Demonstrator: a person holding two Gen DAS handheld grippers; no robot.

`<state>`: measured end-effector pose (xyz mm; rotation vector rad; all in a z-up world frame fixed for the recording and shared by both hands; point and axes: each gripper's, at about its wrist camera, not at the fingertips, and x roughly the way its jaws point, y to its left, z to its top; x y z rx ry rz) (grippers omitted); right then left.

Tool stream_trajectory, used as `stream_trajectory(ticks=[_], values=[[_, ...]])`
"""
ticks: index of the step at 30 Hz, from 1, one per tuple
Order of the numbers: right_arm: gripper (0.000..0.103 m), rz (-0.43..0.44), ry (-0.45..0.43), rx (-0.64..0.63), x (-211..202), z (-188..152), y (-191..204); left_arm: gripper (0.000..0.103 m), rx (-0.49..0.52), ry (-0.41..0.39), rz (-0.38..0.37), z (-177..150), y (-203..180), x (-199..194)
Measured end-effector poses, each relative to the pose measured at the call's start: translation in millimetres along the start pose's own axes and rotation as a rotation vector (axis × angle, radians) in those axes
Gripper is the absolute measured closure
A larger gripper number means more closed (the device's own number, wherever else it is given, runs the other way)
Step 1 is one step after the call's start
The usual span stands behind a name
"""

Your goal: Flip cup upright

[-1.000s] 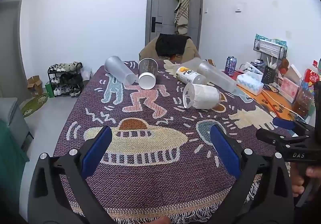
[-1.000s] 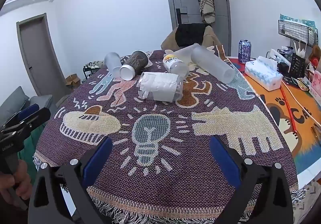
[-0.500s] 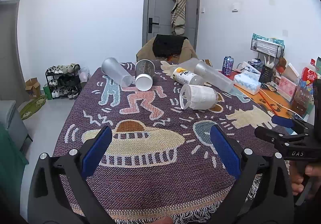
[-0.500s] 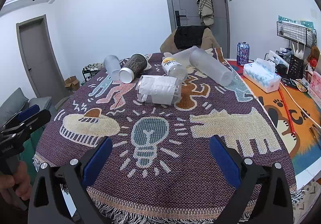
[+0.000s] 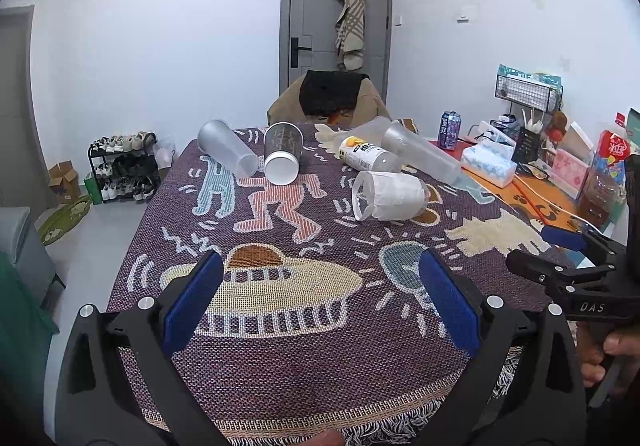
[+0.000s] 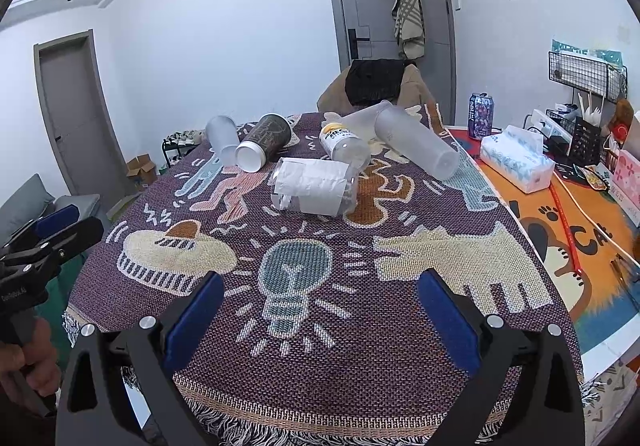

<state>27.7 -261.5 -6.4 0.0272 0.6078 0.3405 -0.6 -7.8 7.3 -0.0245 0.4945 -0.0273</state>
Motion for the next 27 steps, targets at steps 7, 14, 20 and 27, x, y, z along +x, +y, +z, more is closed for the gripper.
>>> stream_trajectory(ticks=[7, 14, 20, 27], values=[[0.008, -0.002, -0.006, 0.005, -2.1, -0.2, -1.2, 0.006, 0.004, -0.002, -0.003, 1.8, -1.7, -0.5], [0.008, -0.002, -0.007, 0.003, -1.8, -0.8, -1.5, 0.006, 0.003, 0.000, -0.003, 1.9, -2.0, -0.5], [0.008, 0.001, -0.005, 0.006, -0.8, -1.4, -1.8, 0.006, 0.003, 0.000, -0.003, 2.0, -2.0, -0.5], [0.008, 0.002, -0.004, 0.011, 0.5, -1.5, -2.1, 0.006, -0.003, 0.003, -0.003, 1.1, -0.3, -0.7]])
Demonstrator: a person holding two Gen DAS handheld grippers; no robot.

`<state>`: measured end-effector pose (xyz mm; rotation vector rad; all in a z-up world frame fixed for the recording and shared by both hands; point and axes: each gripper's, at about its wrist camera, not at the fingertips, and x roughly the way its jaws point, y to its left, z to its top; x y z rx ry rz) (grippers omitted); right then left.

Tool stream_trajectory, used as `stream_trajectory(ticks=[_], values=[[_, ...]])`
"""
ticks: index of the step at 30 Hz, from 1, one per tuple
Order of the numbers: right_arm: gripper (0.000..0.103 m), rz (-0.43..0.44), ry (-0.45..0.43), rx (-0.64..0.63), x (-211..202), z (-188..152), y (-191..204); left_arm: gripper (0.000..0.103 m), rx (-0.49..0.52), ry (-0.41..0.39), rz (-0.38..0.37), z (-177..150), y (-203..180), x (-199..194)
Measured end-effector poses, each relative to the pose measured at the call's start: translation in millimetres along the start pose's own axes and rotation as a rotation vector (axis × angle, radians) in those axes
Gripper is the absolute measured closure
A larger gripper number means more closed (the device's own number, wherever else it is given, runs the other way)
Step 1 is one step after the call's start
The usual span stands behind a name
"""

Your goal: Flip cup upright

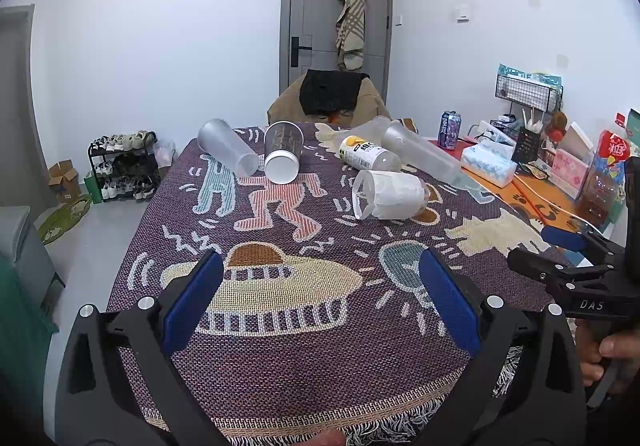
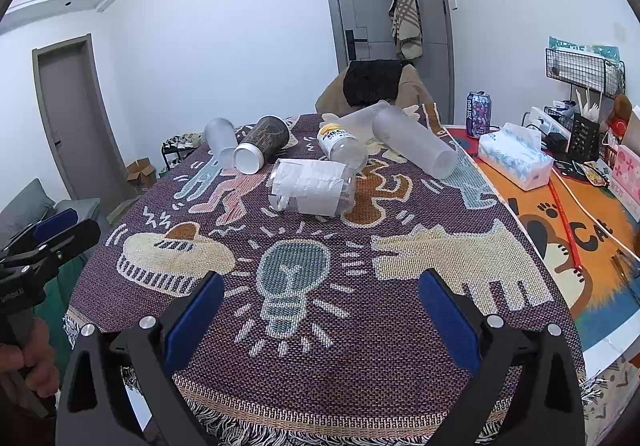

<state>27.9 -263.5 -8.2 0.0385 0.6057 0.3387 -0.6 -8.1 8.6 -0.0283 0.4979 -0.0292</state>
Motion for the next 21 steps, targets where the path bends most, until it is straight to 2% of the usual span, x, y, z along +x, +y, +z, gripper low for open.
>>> stream_trajectory(ticks=[15, 21], values=[[0.008, 0.008, 0.002, 0.000, 1, 0, 1, 0.006, 0.003, 0.002, 0.004, 0, 0, 2], [0.008, 0.017, 0.001, 0.007, 6, 9, 1, 0.006, 0.006, 0.003, 0.009, 4, 2, 4]])
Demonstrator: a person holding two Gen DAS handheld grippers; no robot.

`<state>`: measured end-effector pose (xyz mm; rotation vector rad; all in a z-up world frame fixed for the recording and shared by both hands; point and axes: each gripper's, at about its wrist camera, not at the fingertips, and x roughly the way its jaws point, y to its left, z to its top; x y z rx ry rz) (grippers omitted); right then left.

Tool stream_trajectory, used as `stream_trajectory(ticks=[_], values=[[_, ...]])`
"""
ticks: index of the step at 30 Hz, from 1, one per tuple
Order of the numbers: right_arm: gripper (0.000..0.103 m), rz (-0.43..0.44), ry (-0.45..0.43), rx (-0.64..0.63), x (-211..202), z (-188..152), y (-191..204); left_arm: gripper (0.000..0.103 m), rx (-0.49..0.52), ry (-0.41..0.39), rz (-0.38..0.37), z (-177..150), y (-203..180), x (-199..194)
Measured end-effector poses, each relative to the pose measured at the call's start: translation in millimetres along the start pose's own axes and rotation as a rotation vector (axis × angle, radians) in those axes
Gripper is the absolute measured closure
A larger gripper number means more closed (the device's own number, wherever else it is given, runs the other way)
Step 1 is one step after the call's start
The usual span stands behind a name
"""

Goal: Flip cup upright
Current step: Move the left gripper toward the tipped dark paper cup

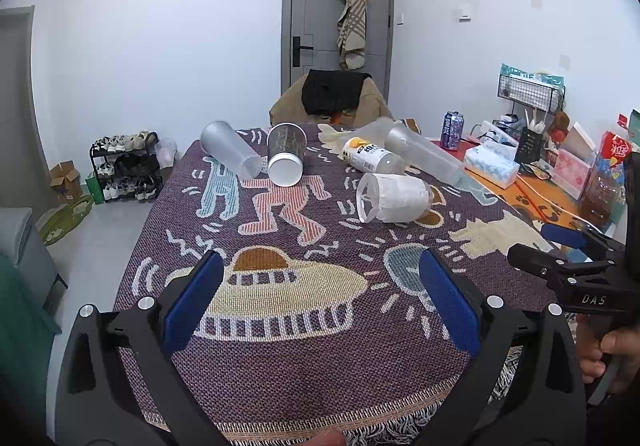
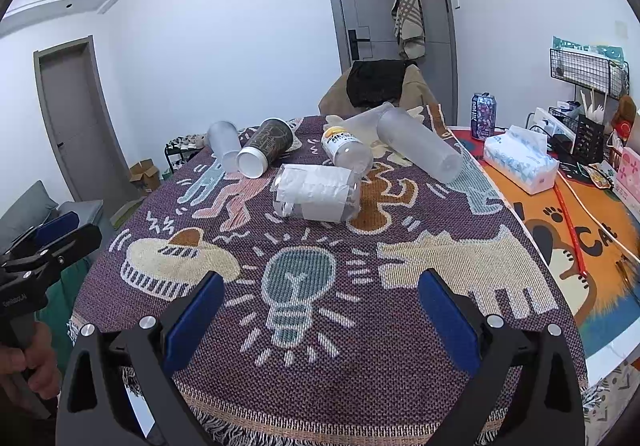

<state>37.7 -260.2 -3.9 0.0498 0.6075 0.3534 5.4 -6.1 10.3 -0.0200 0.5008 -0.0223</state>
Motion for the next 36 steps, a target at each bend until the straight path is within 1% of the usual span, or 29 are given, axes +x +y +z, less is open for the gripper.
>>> stream_trajectory(ticks=[10, 16, 20, 30, 36], values=[[0.008, 0.021, 0.003, 0.046, 15, 24, -10, 0.006, 0.011, 0.041, 0.018, 25, 6, 23], [0.008, 0.026, 0.010, 0.064, 29, 41, -18, 0.006, 0.027, 0.081, 0.009, 45, 7, 46], [0.008, 0.029, 0.018, 0.093, 41, 53, -26, 0.006, 0.046, 0.106, 0.017, 59, 10, 63], [0.008, 0.037, 0.037, 0.169, 74, 74, -49, 0.006, 0.075, 0.192, -0.021, 97, 18, 116], [0.008, 0.047, 0.042, 0.208, 94, 89, -62, 0.006, 0.050, 0.246, -0.048, 113, 24, 149]])
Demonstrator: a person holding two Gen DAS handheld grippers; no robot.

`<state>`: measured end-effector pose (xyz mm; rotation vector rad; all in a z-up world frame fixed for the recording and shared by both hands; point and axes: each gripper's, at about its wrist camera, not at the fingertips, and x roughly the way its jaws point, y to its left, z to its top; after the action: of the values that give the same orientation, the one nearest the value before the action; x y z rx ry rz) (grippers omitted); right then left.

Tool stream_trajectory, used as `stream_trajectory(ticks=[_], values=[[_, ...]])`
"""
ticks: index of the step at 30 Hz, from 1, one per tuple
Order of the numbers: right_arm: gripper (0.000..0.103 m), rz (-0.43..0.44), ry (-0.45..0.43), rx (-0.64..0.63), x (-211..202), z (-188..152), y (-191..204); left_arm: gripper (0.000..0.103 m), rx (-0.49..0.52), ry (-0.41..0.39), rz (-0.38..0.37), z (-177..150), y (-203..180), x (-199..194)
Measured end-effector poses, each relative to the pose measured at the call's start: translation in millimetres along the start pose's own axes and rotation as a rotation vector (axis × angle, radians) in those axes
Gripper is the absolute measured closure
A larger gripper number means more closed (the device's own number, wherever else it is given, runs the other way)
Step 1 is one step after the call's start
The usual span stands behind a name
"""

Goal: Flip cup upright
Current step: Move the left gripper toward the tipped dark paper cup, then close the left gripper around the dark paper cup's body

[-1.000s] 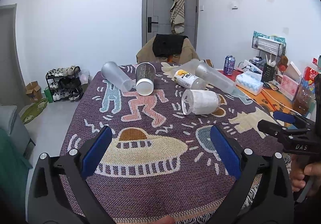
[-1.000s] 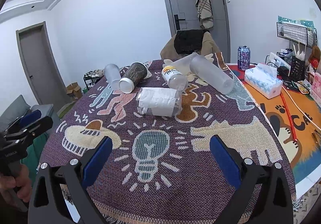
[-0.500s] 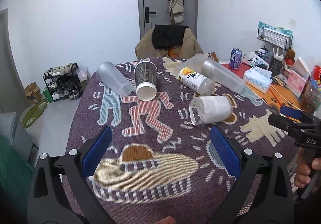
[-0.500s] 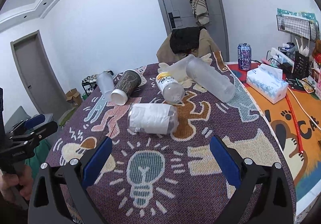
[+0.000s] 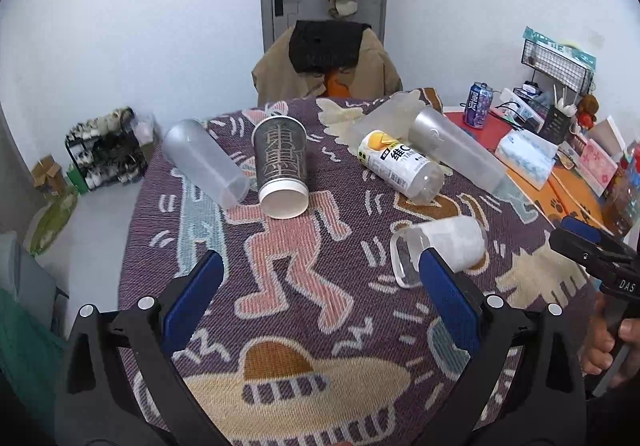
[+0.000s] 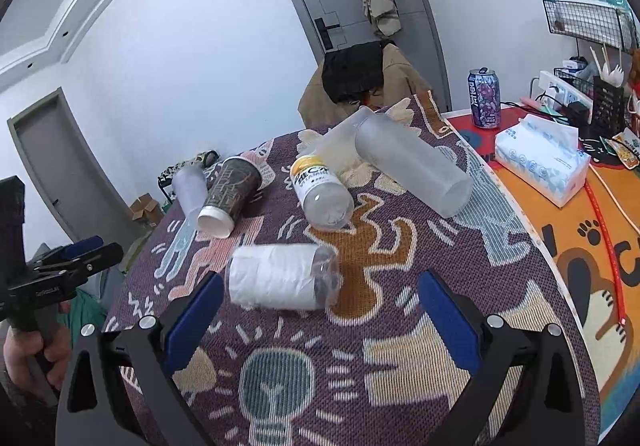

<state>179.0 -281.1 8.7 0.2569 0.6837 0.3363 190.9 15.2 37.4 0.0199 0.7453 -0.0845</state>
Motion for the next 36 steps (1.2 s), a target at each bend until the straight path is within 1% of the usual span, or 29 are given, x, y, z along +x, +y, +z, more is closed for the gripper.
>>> stream_trajectory(ticks=[5, 7, 11, 14, 19, 27, 30, 32, 36], values=[[0.008, 0.011, -0.001, 0.030, 12, 14, -8, 0.006, -0.023, 0.050, -0.022, 21, 10, 29], [0.008, -0.013, 0.008, 0.040, 19, 21, -11, 0.006, -0.021, 0.064, -0.010, 29, 12, 42], [0.008, 0.006, 0.036, 0.081, 39, 30, -19, 0.006, 0.009, 0.085, 0.019, 40, 12, 66], [0.008, 0.009, 0.062, 0.104, 55, 34, -24, 0.006, 0.009, 0.105, 0.027, 49, 17, 86], [0.008, 0.011, 0.070, 0.128, 74, 43, -28, 0.006, 0.009, 0.130, 0.036, 63, 23, 114], [0.008, 0.004, 0.073, 0.139, 87, 54, -30, 0.006, -0.014, 0.208, 0.038, 79, 32, 169], [0.008, -0.002, 0.074, 0.151, 88, 53, -33, 0.011, -0.010, 0.237, 0.046, 82, 33, 188], [0.008, -0.007, 0.075, 0.154, 89, 53, -34, 0.019, -0.014, 0.251, 0.044, 84, 33, 199], [0.008, -0.017, 0.071, 0.157, 85, 52, -38, 0.020, -0.012, 0.298, 0.071, 85, 33, 222]])
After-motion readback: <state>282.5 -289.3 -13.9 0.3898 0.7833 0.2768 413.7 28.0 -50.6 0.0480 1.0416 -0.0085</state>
